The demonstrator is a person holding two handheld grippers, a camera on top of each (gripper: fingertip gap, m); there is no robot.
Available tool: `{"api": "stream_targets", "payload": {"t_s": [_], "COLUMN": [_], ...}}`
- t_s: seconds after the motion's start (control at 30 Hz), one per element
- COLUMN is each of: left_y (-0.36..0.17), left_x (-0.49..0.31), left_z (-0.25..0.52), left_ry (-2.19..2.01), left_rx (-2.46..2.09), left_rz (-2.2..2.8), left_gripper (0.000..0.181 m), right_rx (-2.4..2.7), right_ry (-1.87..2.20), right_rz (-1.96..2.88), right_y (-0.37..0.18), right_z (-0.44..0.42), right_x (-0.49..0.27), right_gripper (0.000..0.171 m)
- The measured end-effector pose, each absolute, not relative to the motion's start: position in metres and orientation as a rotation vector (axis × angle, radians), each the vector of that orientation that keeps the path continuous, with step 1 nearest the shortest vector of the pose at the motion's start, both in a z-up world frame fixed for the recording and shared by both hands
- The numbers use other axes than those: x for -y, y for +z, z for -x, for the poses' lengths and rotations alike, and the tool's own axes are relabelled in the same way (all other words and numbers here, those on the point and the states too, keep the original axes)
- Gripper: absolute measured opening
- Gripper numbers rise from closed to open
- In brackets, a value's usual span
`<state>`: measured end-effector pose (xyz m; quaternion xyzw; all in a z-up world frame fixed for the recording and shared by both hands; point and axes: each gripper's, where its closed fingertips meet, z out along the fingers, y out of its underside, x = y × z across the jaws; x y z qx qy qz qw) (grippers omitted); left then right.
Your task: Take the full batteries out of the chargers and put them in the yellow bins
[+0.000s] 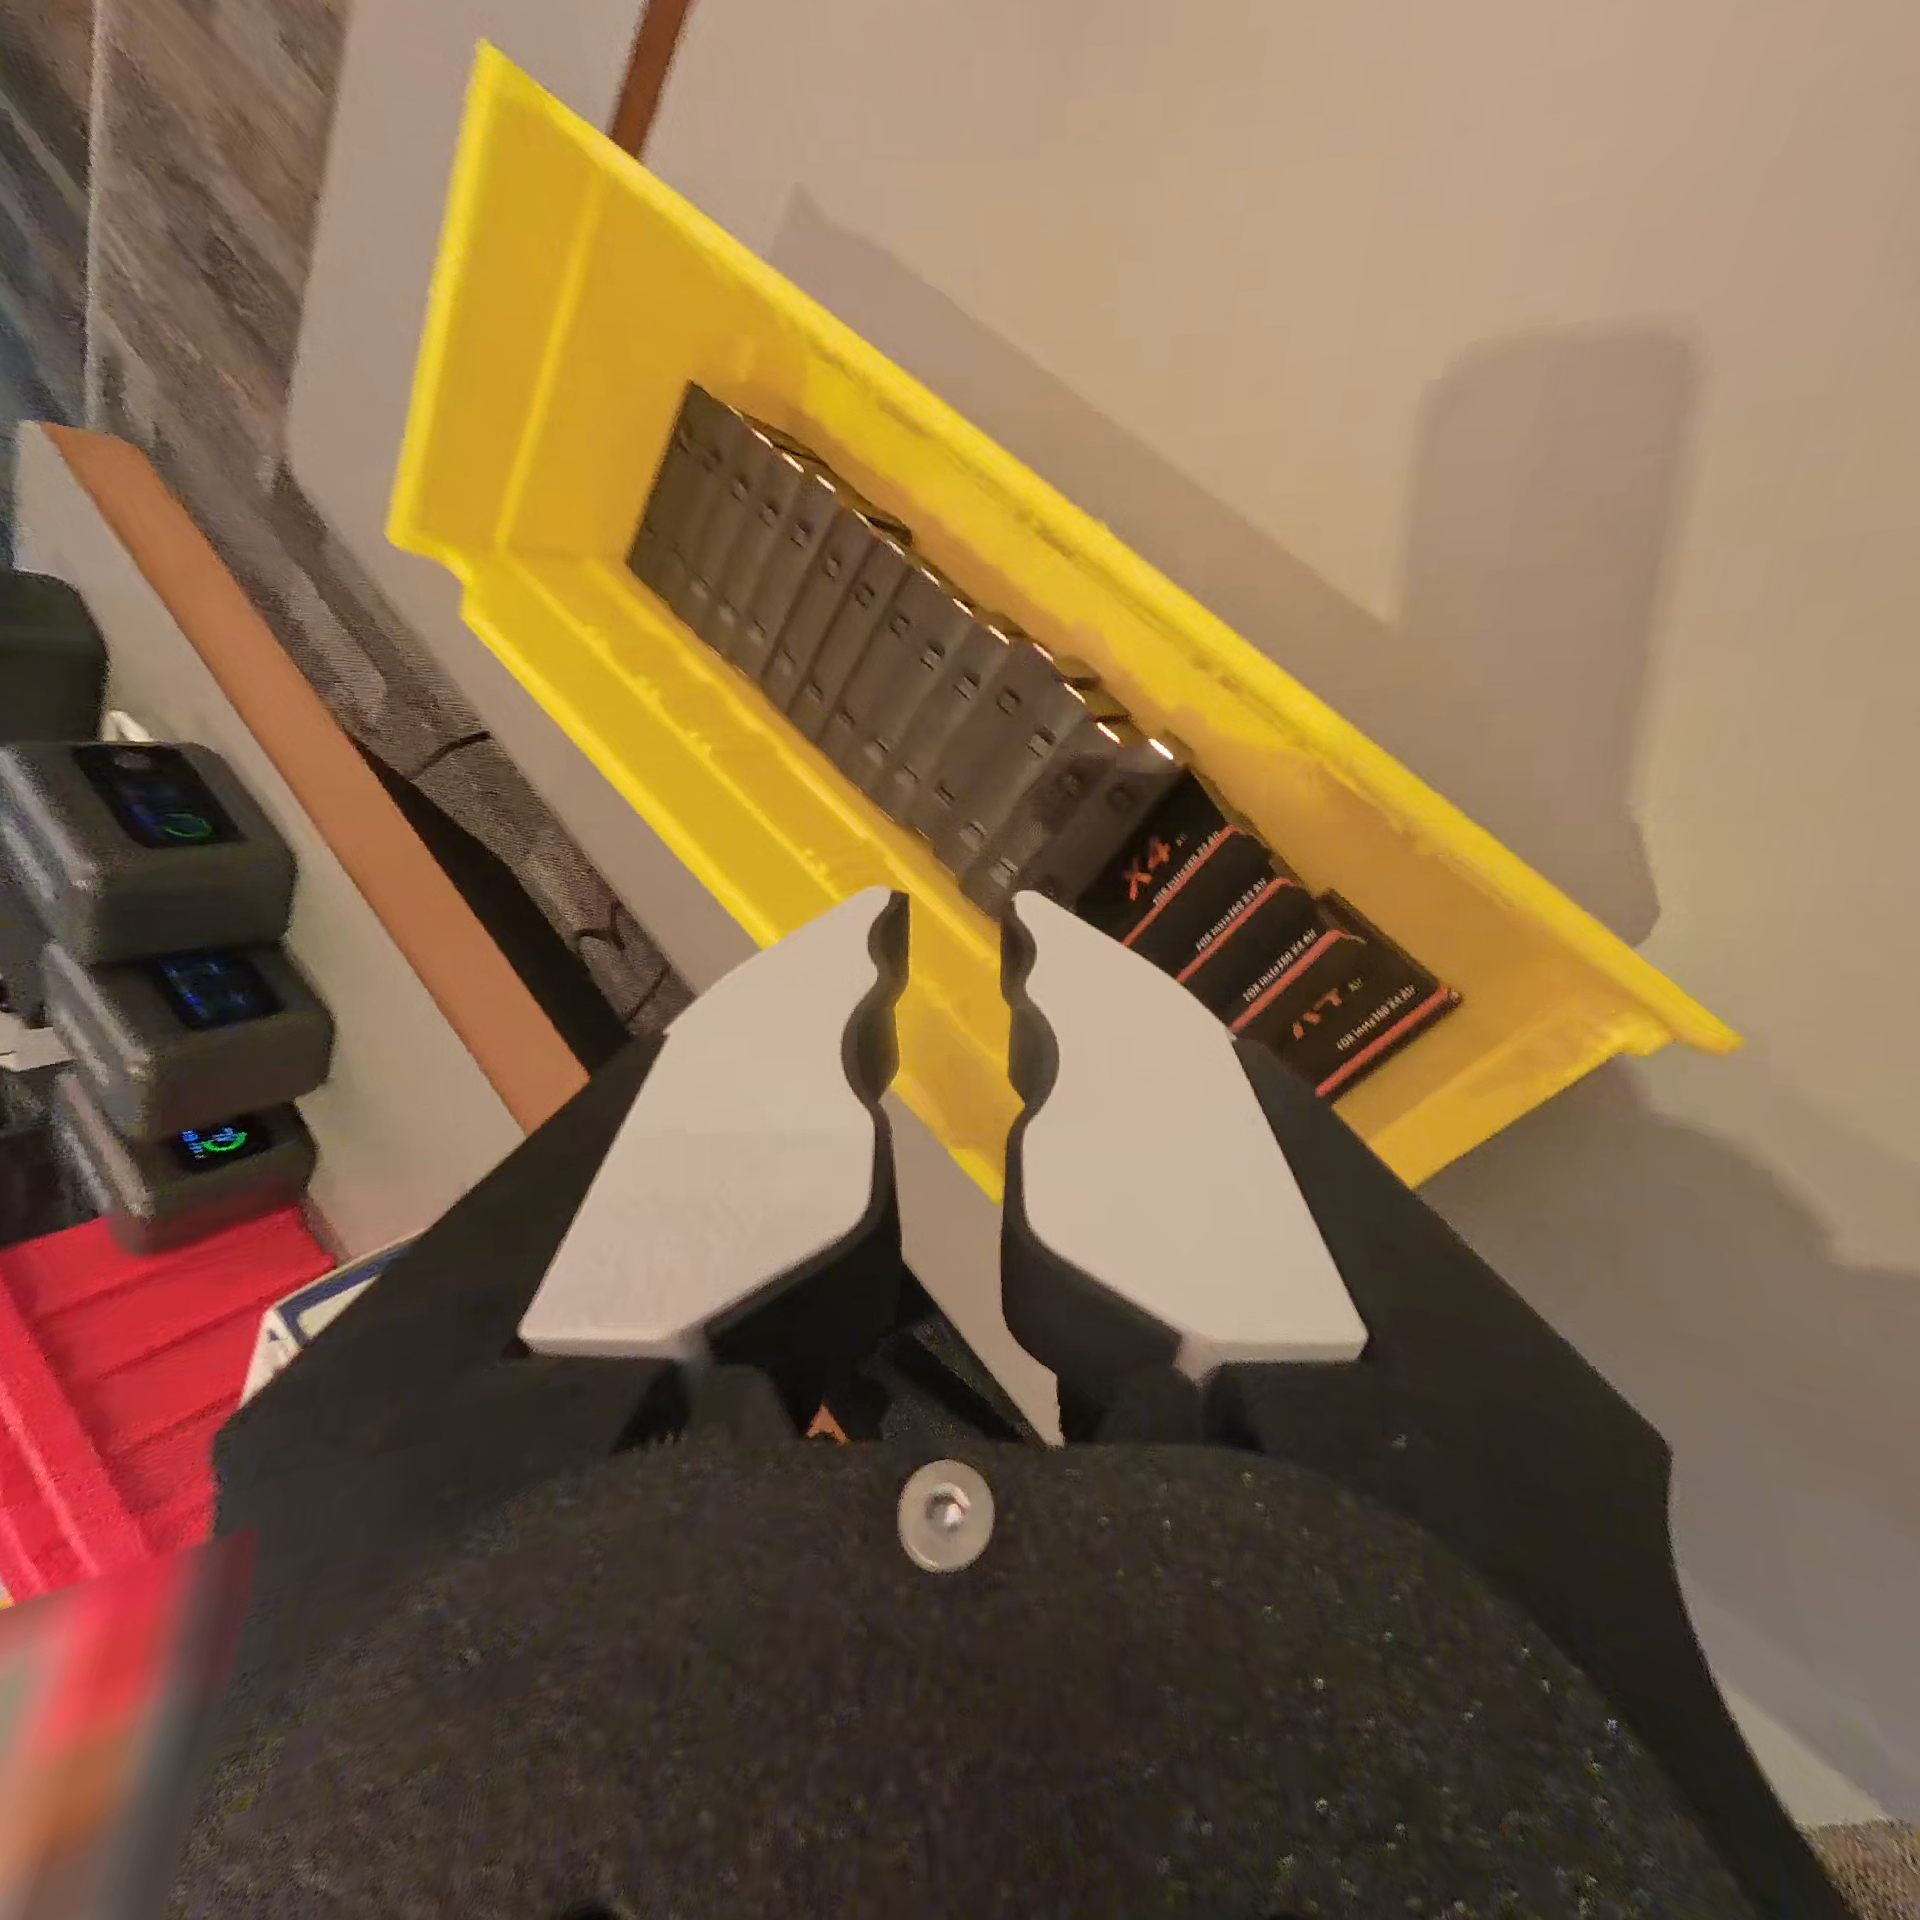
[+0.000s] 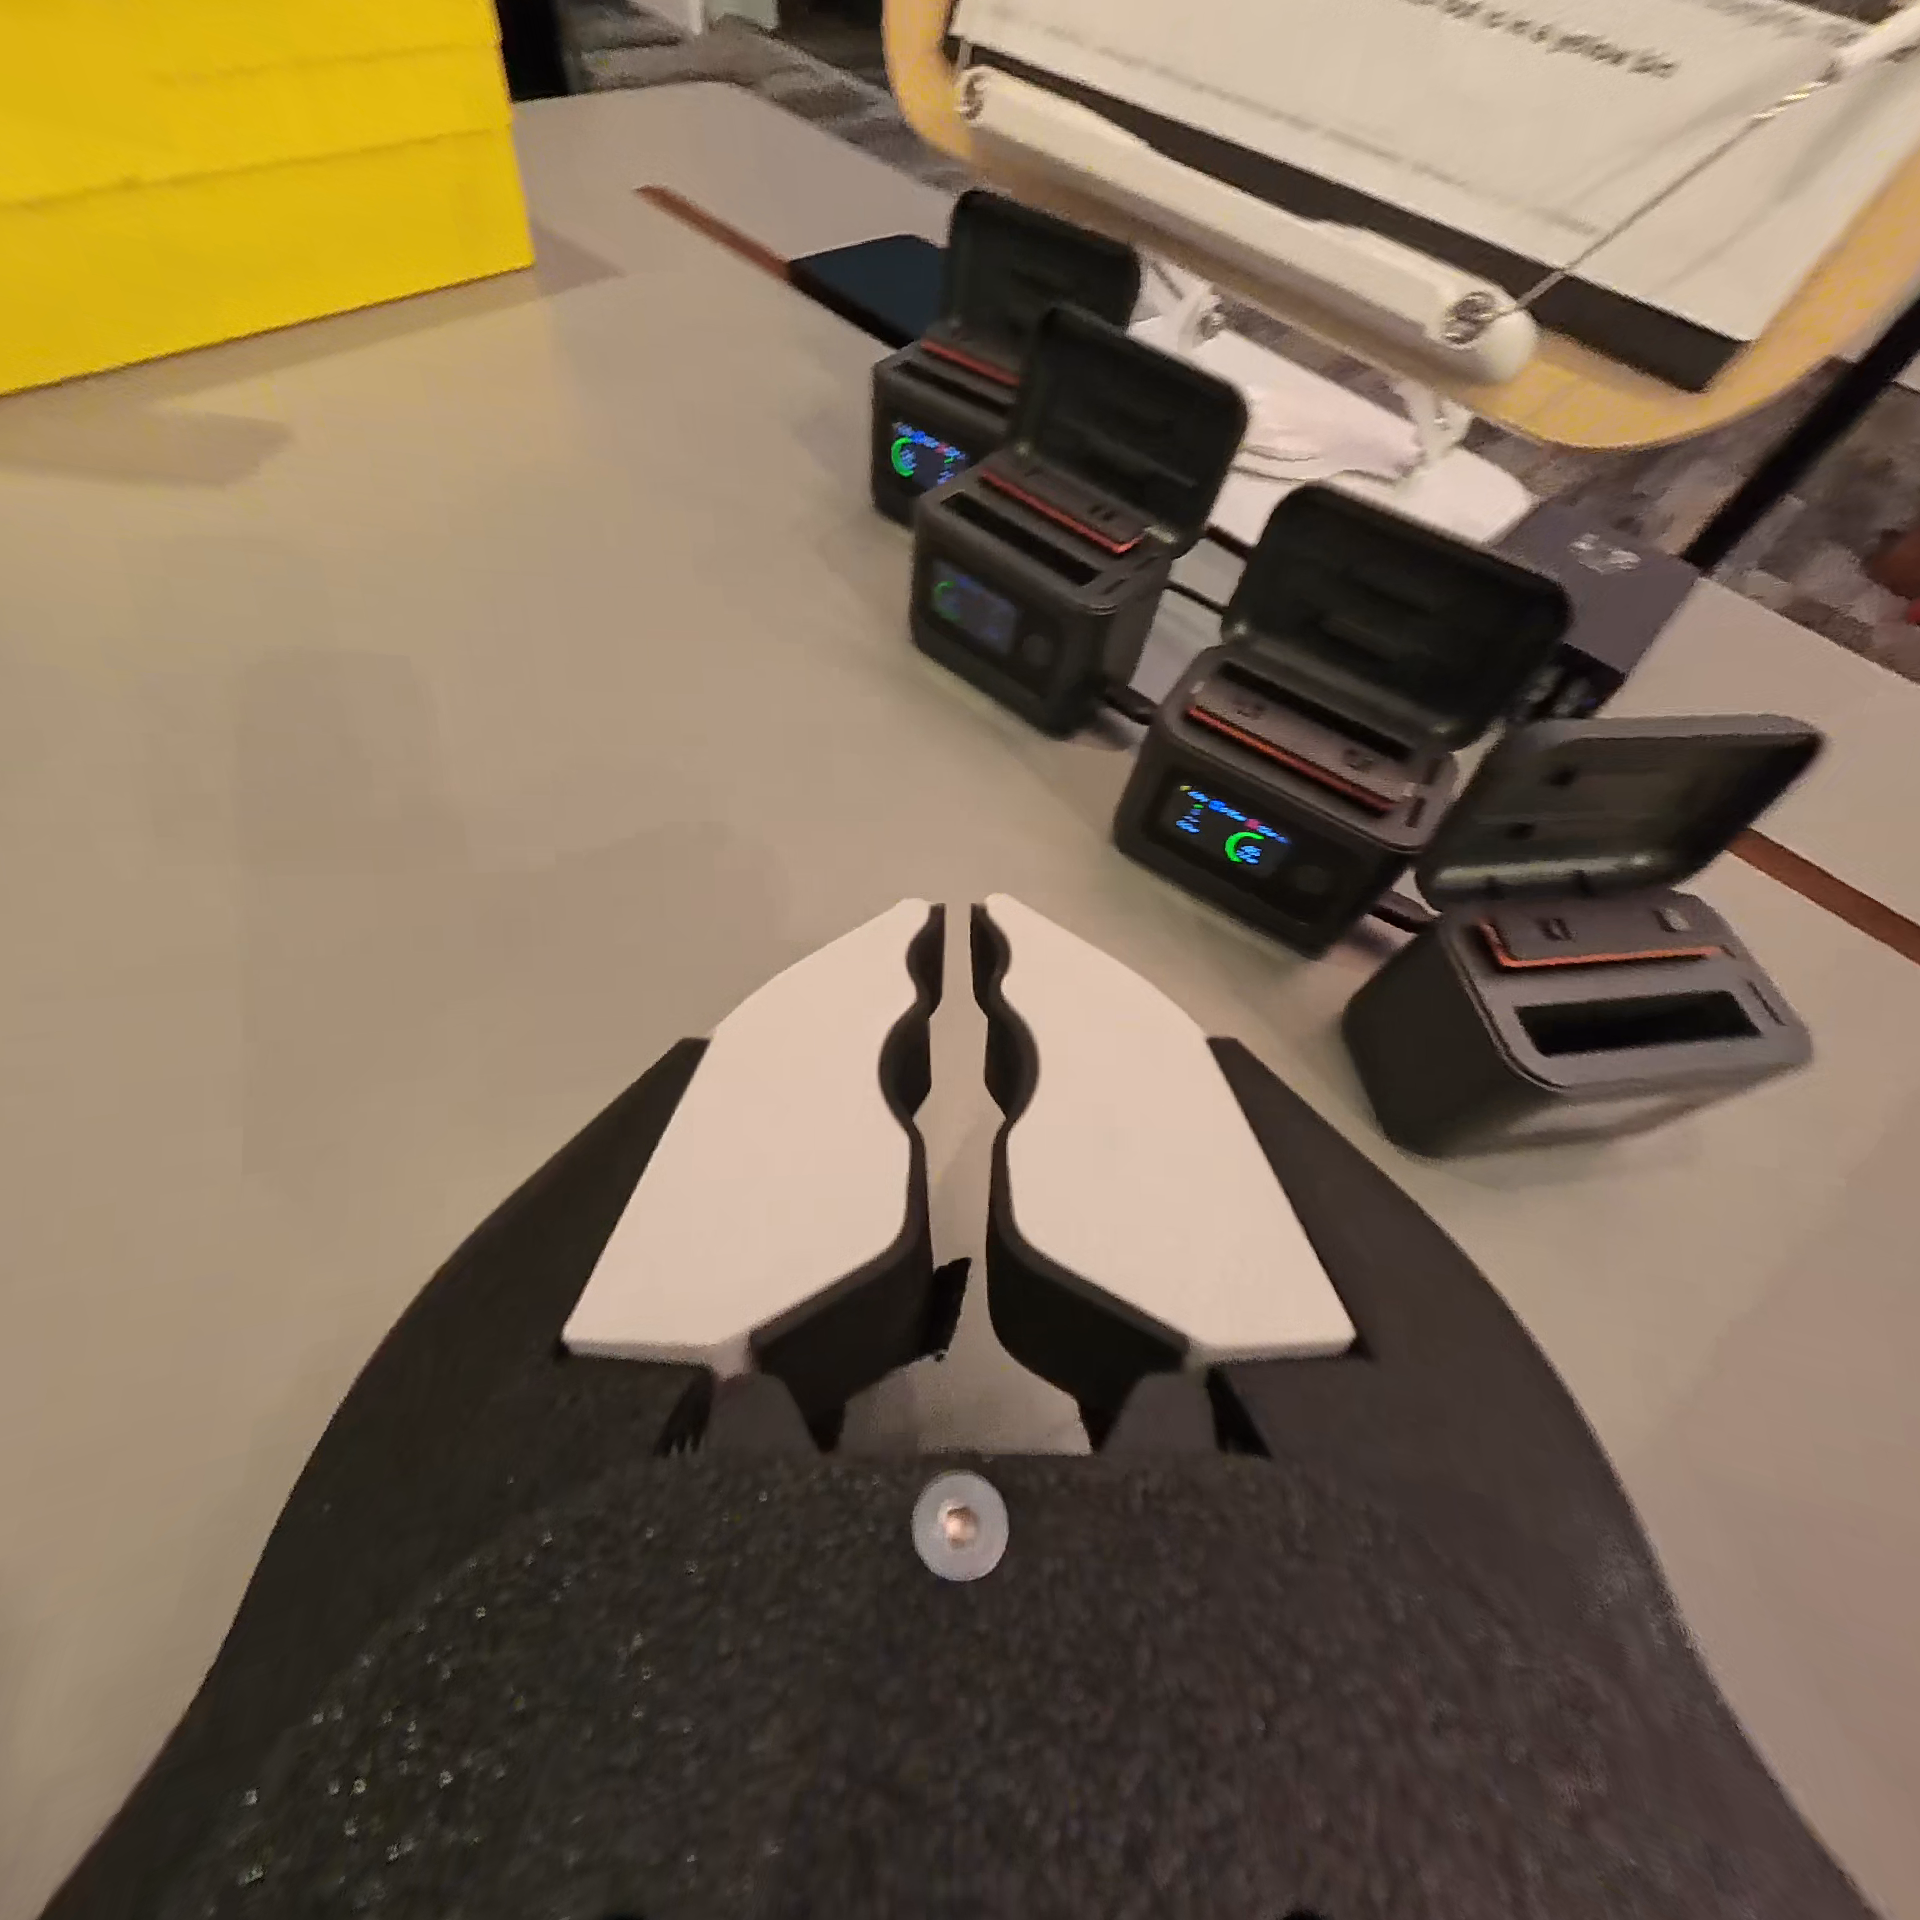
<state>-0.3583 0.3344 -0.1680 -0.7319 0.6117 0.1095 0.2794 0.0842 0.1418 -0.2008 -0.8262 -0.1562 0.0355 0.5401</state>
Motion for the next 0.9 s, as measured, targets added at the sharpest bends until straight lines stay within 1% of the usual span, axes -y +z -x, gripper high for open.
{"api": "stream_targets", "payload": {"t_s": [0.1, 0.23, 0.33, 0.43, 0.6, 0.73, 0.9], "left_y": [-0.184, -0.198, -0.204, -0.210, -0.219, -0.224, -0.233], "left_x": [-0.323, -0.309, -0.303, -0.300, -0.292, -0.278, -0.279], "left_z": [0.364, 0.366, 0.366, 0.367, 0.370, 0.373, 0.378], "left_ry": [0.248, 0.178, 0.160, 0.173, 0.196, 0.121, 0.206], "left_rx": [-1.708, -1.788, -1.843, -1.897, -2.017, -2.139, -2.257], "left_rz": [2.003, 2.034, 2.022, 2.004, 1.994, 2.029, 2.001], "left_gripper": [0.017, 0.023, 0.027, 0.028, 0.029, 0.035, 0.032], "right_rx": [0.280, 0.214, 0.191, 0.186, 0.209, 0.227, 0.227], "right_ry": [0.036, -0.020, -0.030, 0.001, 0.044, 0.061, 0.076], "right_rz": [1.955, 1.943, 1.948, 1.936, 1.937, 1.952, 1.968], "right_y": [-0.192, -0.184, -0.188, -0.193, -0.200, -0.206, -0.211], "right_z": [-0.094, -0.102, -0.107, -0.108, -0.105, -0.103, -0.102], "right_x": [-0.140, -0.129, -0.116, -0.109, -0.109, -0.109, -0.110], "right_gripper": [0.001, 0.000, 0.000, 0.000, 0.000, 0.000, 0.000]}}
